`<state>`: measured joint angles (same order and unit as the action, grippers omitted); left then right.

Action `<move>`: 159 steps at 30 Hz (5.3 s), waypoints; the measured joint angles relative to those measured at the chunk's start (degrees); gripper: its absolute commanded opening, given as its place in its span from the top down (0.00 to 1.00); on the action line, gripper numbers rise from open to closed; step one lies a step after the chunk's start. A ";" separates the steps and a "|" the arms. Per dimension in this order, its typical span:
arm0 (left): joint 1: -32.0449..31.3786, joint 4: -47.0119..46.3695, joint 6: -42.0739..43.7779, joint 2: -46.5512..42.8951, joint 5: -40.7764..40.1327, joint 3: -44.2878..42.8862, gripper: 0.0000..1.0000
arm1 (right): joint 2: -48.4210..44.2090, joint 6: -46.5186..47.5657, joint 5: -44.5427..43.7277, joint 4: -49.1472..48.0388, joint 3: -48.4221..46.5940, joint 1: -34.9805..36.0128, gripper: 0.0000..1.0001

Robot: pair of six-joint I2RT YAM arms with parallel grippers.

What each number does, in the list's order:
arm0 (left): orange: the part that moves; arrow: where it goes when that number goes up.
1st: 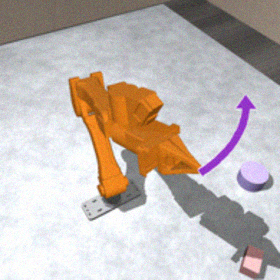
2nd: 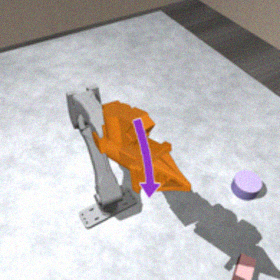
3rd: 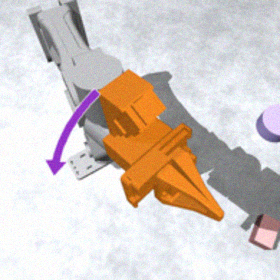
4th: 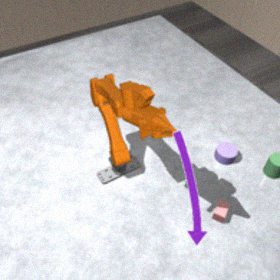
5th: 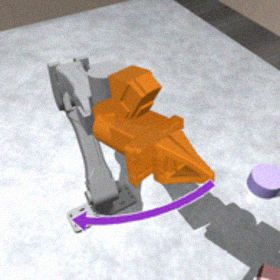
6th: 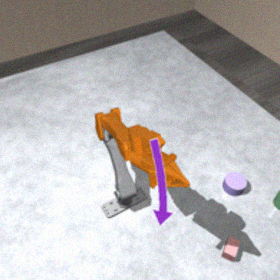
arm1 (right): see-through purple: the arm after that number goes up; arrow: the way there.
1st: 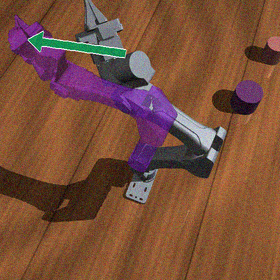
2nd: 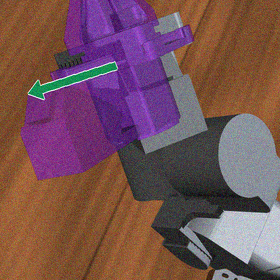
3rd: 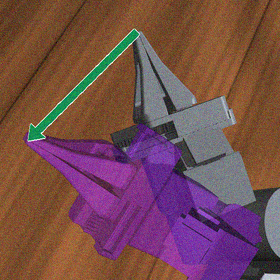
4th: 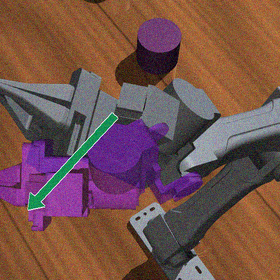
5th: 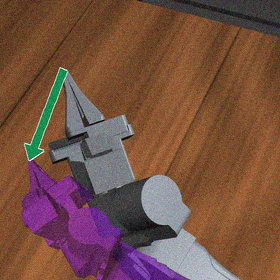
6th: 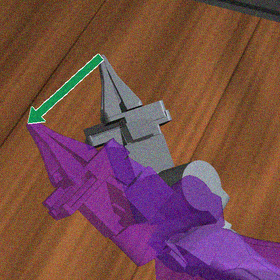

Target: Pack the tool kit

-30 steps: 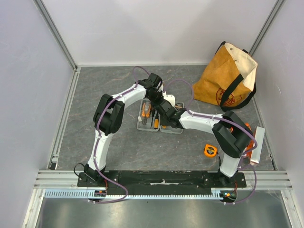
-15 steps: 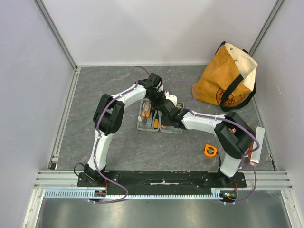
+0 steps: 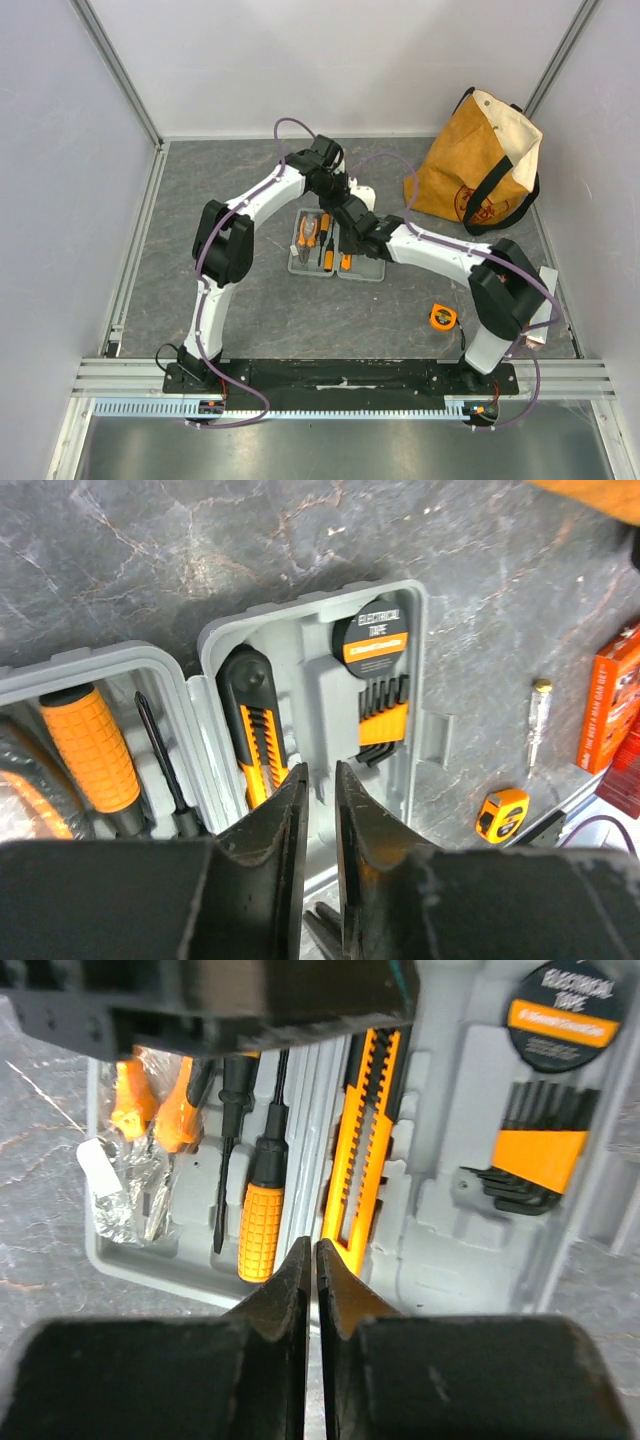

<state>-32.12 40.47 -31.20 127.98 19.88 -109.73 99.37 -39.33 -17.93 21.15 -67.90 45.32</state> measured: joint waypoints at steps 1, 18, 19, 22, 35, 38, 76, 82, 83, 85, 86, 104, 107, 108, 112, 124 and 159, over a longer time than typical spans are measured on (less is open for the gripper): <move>0.09 0.17 0.02 -0.59 -0.07 -0.22 0.75 | -1.14 -0.15 -0.35 0.61 0.00 -0.15 0.87; 10.19 -0.81 2.91 -20.72 -4.87 19.69 0.26 | -22.67 -8.37 -11.78 19.28 9.38 -11.52 0.16; 10.97 -0.92 3.06 -21.90 -5.05 22.05 0.23 | -23.52 -9.07 -11.69 20.96 10.40 -11.93 0.12; 12.59 -1.33 3.23 -25.31 -5.62 27.54 0.15 | -25.97 -11.19 -10.99 24.94 13.86 -12.70 0.04; 15.45 -6.38 3.26 -35.47 -5.79 36.85 0.14 | -34.88 -18.82 -3.85 34.45 27.28 -15.85 0.02; 15.45 -6.40 3.26 -35.45 -5.75 37.79 0.15 | -34.75 -20.02 -2.32 35.23 27.36 -15.93 0.02; 18.93 -6.78 3.43 -34.53 -1.68 38.88 0.19 | -9.62 1.31 4.24 19.12 17.66 -38.38 0.52; 19.19 -6.78 3.45 -34.49 -1.29 38.88 0.20 | -9.62 4.63 9.01 16.17 17.66 -38.40 0.73; 19.19 -6.78 3.43 -34.49 -1.25 38.88 0.20 | -9.62 5.01 9.44 15.78 17.66 -38.40 0.76; 19.19 -6.78 3.43 -34.45 -1.16 38.88 0.20 | -9.64 5.55 10.36 15.30 17.66 -38.40 0.82; 19.19 -6.82 3.43 -34.40 -1.07 38.88 0.20 | -9.64 5.86 10.56 15.13 17.66 -38.32 0.84; 19.19 -7.67 3.43 -34.25 -0.17 38.95 0.21 | -18.97 5.95 2.01 17.05 10.71 -28.44 0.98; 19.19 -7.85 3.43 -34.25 -0.02 39.30 0.21 | -19.63 6.01 2.62 16.46 8.37 -25.62 0.98; 19.19 -7.85 3.41 -34.25 0.04 39.45 0.21 | -19.61 6.03 2.93 15.87 7.58 -24.04 0.98; 19.19 -7.82 3.41 -34.25 0.22 39.76 0.21 | -18.25 6.14 5.20 13.18 5.66 -18.67 0.98; 19.26 -7.87 3.41 -34.25 1.57 39.80 0.22 | -0.74 7.06 8.00 4.09 -1.14 -12.72 1.00; 19.23 -7.61 3.43 -30.97 2.80 38.38 0.23 | 11.78 7.63 3.80 0.98 -8.72 -12.04 0.60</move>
<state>-12.88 32.86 -27.77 97.01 22.68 -71.35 111.15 -31.70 -14.13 22.13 -76.62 33.28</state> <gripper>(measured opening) 0.776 0.331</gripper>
